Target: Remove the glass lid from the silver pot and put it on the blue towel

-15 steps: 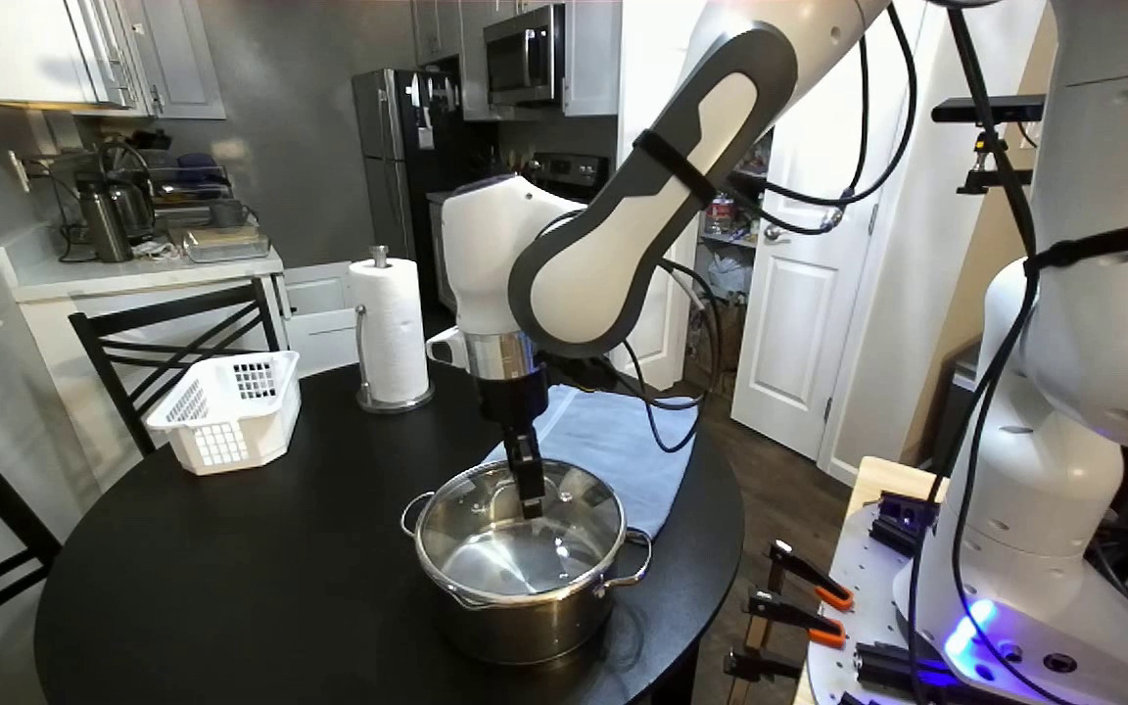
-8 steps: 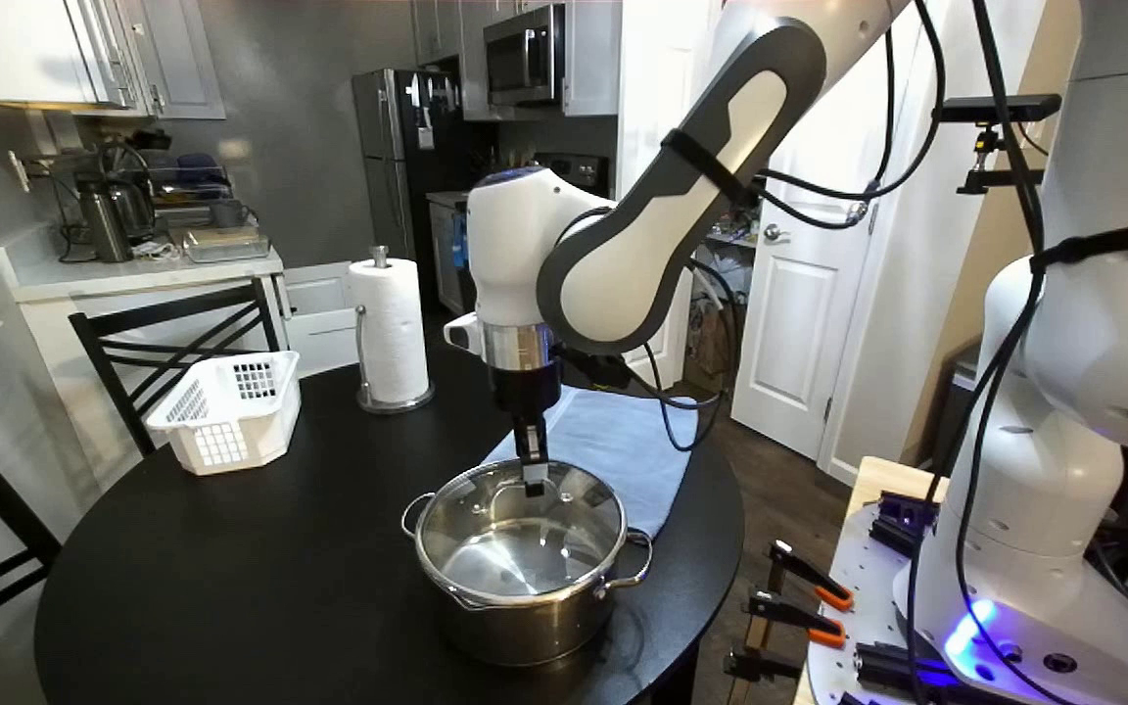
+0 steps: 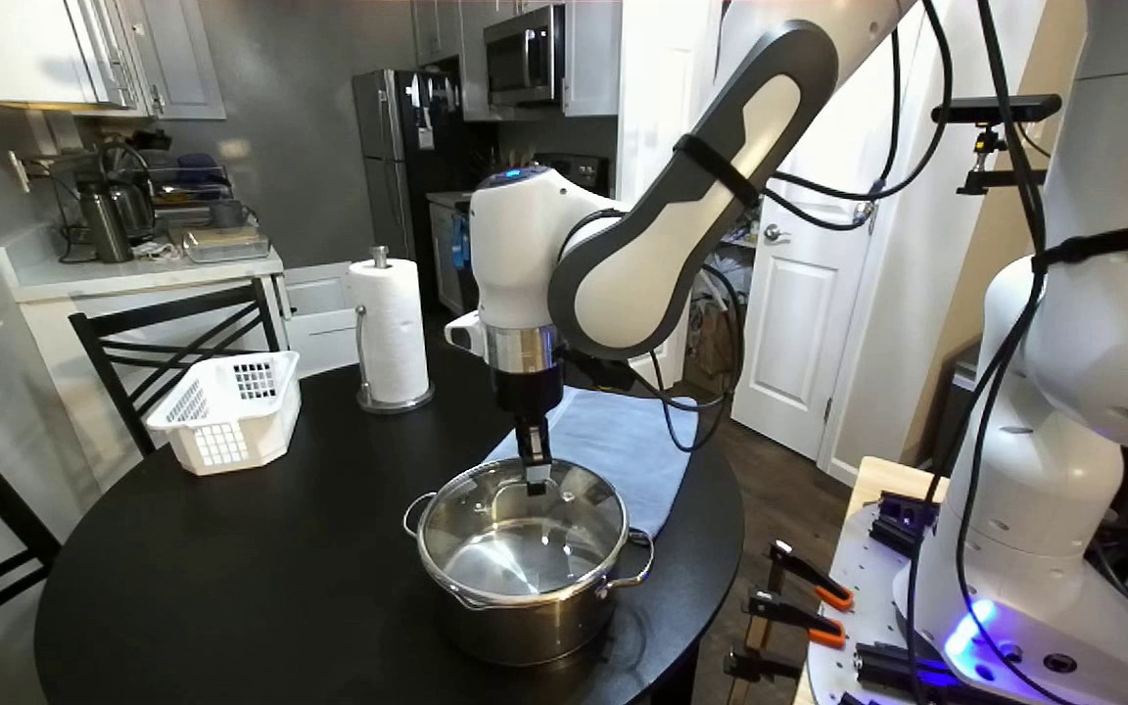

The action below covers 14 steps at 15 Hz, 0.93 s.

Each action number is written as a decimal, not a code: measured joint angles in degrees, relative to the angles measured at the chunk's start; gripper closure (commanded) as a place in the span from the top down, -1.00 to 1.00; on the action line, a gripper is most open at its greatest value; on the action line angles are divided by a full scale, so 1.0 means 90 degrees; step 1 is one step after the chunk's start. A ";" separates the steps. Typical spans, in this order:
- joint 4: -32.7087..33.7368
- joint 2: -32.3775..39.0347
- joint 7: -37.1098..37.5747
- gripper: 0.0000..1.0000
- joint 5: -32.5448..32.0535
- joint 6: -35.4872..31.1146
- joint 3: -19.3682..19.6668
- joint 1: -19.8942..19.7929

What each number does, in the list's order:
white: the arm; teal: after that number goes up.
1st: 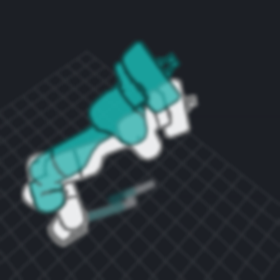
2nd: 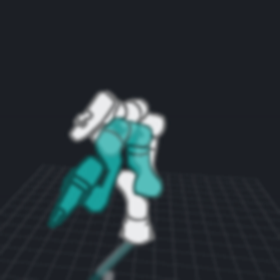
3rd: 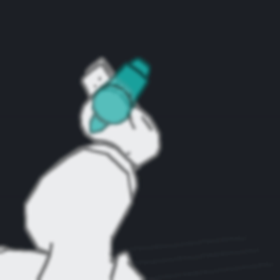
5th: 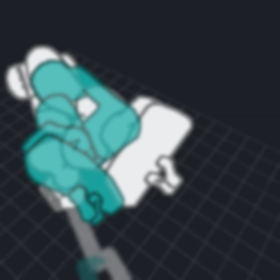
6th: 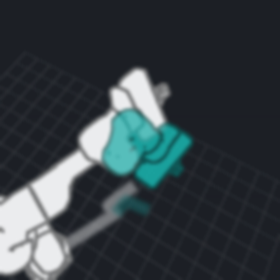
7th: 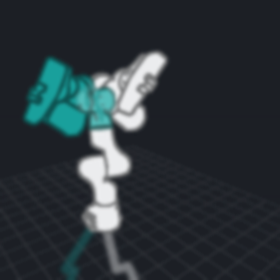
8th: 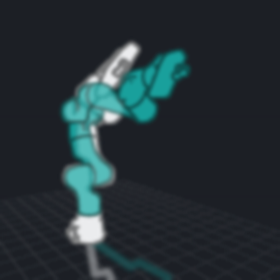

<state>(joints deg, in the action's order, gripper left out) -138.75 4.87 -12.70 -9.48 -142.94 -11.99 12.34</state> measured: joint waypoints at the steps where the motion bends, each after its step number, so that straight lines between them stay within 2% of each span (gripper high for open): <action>1: -0.0011 -0.0041 0.0000 -0.85 -0.0009 0.0000 -0.0017 0.0002; 8: -0.0147 -0.1004 -0.0015 -0.85 0.0016 0.0332 -0.0088 0.0072; 11: -0.0298 -0.1423 -0.0180 -0.85 0.0204 0.0458 0.0186 0.0017; 14: -0.0428 -0.1685 -0.0229 -0.84 0.0218 0.0458 0.0628 -0.0272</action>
<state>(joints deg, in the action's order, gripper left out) -142.60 -10.29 -14.77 -7.52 -138.82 -6.34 9.89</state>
